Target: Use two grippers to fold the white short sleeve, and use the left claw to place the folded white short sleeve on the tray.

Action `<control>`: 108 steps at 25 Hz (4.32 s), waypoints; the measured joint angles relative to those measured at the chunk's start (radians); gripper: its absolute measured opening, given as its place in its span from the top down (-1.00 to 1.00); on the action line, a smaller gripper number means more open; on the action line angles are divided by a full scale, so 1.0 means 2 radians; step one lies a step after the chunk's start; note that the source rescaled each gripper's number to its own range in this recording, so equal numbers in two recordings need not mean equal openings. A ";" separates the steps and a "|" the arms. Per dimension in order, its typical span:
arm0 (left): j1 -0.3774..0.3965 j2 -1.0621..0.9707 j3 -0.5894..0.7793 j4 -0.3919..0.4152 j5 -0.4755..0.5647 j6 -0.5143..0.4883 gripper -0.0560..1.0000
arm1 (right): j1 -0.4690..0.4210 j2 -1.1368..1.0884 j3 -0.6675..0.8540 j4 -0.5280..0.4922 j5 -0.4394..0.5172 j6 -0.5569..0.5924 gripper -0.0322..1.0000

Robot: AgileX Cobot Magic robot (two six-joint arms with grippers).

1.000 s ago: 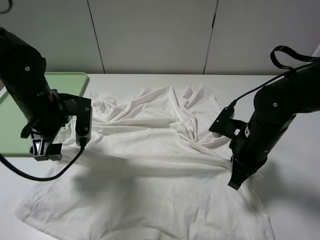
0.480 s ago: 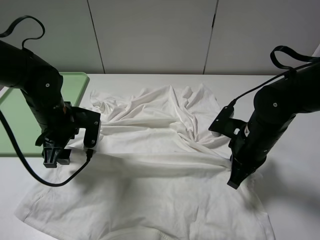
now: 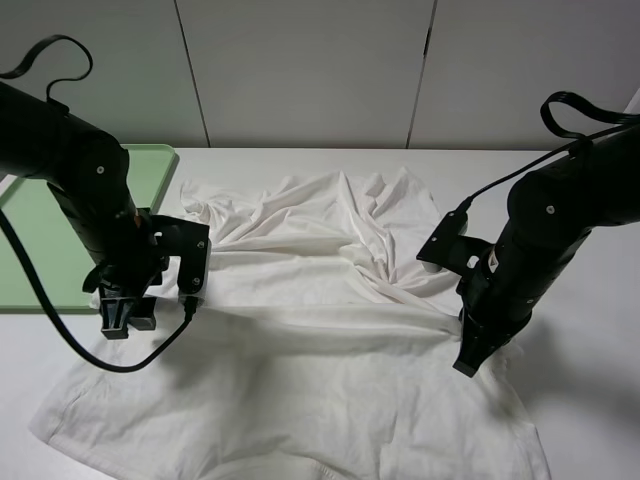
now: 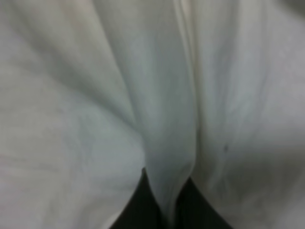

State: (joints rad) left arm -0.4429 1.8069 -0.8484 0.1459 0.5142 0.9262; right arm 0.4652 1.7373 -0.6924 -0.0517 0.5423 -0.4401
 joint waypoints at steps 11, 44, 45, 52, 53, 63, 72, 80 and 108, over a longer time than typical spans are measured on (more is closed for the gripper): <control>0.000 0.033 -0.001 -0.007 0.002 0.000 0.56 | 0.000 0.000 0.000 0.000 0.000 0.000 0.94; -0.020 -0.243 0.000 -0.019 0.016 -0.063 0.88 | 0.002 -0.284 0.000 -0.163 0.045 0.162 0.94; -0.031 -0.260 0.000 -0.019 0.013 -0.063 0.88 | 0.002 -0.318 0.000 -0.163 0.059 0.160 0.94; -0.090 -0.356 0.000 -0.011 0.031 -0.069 0.88 | 0.002 -0.479 -0.001 -0.162 0.139 0.111 0.94; -0.097 -0.389 -0.001 -0.004 0.041 -0.077 0.88 | 0.002 -0.479 -0.001 -0.162 0.139 0.111 0.94; -0.105 -0.485 -0.238 -0.013 0.251 -0.110 0.89 | 0.007 -0.560 -0.237 -0.124 0.266 -0.007 0.94; -0.105 -0.441 -0.253 0.056 0.295 -0.110 0.89 | 0.007 -0.468 -0.308 -0.117 0.270 -0.019 0.94; -0.090 -0.309 -0.179 0.108 0.274 -0.116 0.89 | 0.007 -0.170 -0.296 -0.233 0.247 -0.006 0.94; -0.091 -0.144 -0.043 0.461 0.083 -0.385 0.89 | 0.007 -0.050 -0.228 -0.371 0.166 0.066 0.94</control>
State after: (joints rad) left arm -0.6258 1.5186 -0.9353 1.0670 0.6807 0.1555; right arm 0.4799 1.6379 -1.1478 -0.7940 0.8753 -0.3091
